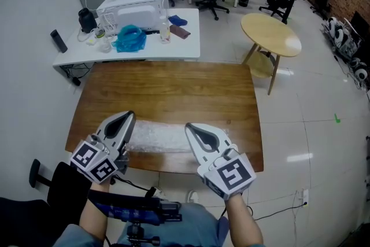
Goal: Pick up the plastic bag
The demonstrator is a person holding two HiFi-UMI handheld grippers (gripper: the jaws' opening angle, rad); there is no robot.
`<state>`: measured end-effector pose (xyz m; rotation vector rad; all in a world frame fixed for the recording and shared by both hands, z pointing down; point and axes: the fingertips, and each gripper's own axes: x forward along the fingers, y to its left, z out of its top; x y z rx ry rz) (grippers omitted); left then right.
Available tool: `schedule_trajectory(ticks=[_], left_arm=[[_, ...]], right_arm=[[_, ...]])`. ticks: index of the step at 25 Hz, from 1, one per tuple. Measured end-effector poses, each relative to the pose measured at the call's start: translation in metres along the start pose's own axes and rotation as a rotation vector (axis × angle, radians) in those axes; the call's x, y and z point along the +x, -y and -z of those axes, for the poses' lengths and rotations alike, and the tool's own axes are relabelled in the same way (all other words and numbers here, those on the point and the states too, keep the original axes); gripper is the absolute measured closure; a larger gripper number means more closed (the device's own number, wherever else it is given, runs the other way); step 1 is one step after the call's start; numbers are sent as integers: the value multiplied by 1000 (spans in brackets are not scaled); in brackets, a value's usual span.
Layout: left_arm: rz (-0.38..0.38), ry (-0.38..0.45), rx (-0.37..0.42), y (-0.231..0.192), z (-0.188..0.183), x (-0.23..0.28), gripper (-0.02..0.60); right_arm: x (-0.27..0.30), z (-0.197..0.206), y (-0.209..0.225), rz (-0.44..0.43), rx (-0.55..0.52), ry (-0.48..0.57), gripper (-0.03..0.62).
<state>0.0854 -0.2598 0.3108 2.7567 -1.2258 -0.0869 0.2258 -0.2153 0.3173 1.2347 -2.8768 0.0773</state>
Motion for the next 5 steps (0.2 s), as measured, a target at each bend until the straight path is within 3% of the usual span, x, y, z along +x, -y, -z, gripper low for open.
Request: schedule_trajectory(ticks=[5], left_arm=[[9, -10, 1, 2, 3, 2, 563]], right_arm=[[-1, 1, 0, 4, -1, -5, 594]])
